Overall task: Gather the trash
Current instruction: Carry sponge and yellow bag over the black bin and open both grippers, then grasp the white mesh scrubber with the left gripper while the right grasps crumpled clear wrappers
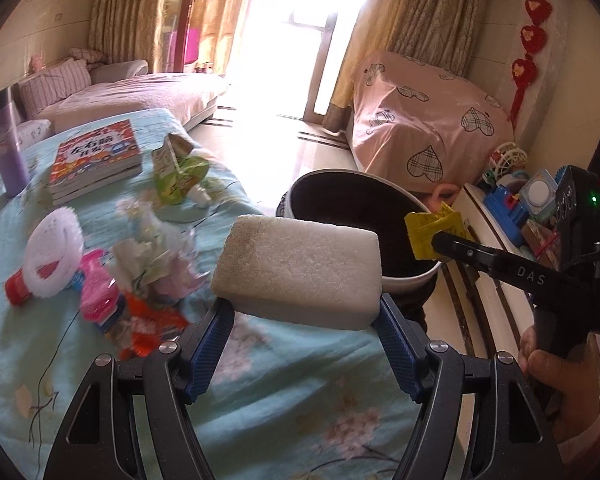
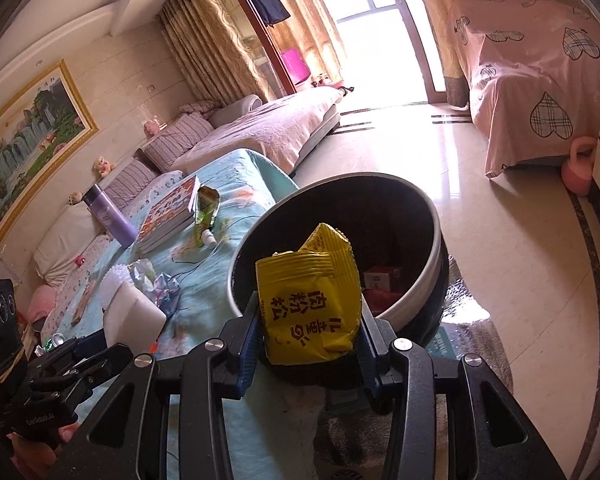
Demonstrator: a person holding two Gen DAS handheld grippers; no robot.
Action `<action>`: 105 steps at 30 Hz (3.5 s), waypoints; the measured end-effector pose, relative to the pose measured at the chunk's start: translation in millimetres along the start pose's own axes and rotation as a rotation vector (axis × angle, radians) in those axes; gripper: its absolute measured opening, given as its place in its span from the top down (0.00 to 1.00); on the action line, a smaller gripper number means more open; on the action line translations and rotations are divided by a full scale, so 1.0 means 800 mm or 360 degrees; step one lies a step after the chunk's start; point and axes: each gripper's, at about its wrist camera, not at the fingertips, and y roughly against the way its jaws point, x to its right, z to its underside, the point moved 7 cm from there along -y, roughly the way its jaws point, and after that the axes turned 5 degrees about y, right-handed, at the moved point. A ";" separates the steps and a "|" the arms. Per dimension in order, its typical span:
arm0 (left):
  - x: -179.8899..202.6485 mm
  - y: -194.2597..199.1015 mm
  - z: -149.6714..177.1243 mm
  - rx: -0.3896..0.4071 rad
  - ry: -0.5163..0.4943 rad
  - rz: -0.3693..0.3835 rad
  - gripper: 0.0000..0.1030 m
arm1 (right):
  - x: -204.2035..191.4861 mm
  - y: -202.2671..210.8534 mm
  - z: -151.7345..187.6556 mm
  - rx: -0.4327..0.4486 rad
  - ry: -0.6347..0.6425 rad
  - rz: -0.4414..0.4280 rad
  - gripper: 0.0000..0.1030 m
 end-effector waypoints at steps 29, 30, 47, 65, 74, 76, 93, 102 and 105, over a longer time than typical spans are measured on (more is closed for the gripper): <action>0.048 -0.135 -0.056 -0.0196 -0.0046 -0.0016 0.26 | 0.045 -0.057 -0.041 -0.0212 0.0077 0.0043 0.41; 0.048 -0.135 -0.057 -0.0200 -0.0038 -0.0020 0.25 | 0.046 -0.057 -0.042 -0.0209 0.0068 0.0033 0.37; 0.057 -0.115 -0.054 -0.0144 -0.0026 0.0025 0.21 | 0.055 -0.004 -0.035 -0.0042 -0.0090 0.0042 0.25; -0.056 0.013 0.032 -0.0033 0.0192 -0.0080 0.21 | -0.034 -0.010 0.040 -0.0091 -0.0115 -0.0140 0.16; -0.115 0.081 0.061 0.0045 0.0341 -0.0177 0.21 | -0.118 -0.018 0.047 -0.0046 0.0015 -0.0250 0.14; -0.127 0.090 0.069 0.0050 0.0380 -0.0204 0.21 | -0.133 -0.023 0.048 -0.0050 0.0032 -0.0268 0.14; -0.178 0.107 0.071 0.0049 0.0560 -0.0344 0.23 | -0.195 -0.068 0.057 -0.0211 0.0097 -0.0330 0.14; -0.194 0.082 0.030 0.0077 0.0557 -0.0369 0.23 | -0.211 -0.096 0.037 -0.0220 0.0114 -0.0362 0.14; -0.203 0.074 0.012 0.0100 0.0545 -0.0398 0.23 | -0.212 -0.106 0.024 -0.0212 0.0110 -0.0378 0.15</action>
